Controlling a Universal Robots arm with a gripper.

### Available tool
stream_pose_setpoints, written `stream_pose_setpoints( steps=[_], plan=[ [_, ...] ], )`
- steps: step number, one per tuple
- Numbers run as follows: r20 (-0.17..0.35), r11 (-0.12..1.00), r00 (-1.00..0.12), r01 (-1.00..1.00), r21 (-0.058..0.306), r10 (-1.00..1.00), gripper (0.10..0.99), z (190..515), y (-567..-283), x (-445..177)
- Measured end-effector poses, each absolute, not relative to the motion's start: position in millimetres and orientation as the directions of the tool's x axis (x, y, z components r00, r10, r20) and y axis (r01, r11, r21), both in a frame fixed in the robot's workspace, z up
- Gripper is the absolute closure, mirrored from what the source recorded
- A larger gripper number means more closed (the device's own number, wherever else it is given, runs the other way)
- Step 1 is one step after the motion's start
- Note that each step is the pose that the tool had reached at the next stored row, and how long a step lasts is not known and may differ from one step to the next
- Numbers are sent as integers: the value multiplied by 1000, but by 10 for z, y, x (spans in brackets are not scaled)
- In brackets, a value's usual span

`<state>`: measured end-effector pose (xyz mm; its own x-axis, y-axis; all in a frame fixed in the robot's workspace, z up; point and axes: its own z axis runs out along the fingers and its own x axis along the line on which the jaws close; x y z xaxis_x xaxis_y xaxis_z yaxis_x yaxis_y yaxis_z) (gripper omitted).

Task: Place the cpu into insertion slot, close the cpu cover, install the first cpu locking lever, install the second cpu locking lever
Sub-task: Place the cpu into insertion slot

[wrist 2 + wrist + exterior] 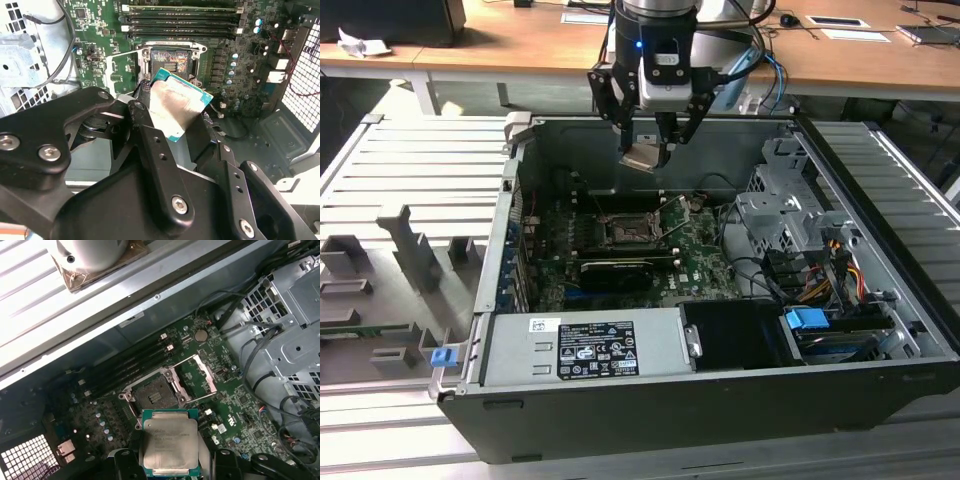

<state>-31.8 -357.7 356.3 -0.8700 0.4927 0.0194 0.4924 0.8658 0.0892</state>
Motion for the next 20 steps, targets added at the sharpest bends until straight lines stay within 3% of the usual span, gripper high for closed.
stream_pose_setpoints(
  steps=[20],
  plan=[
    [19, 816, -820, 571, 89, 572, 561, 3547, -3577, -318]
  ],
)
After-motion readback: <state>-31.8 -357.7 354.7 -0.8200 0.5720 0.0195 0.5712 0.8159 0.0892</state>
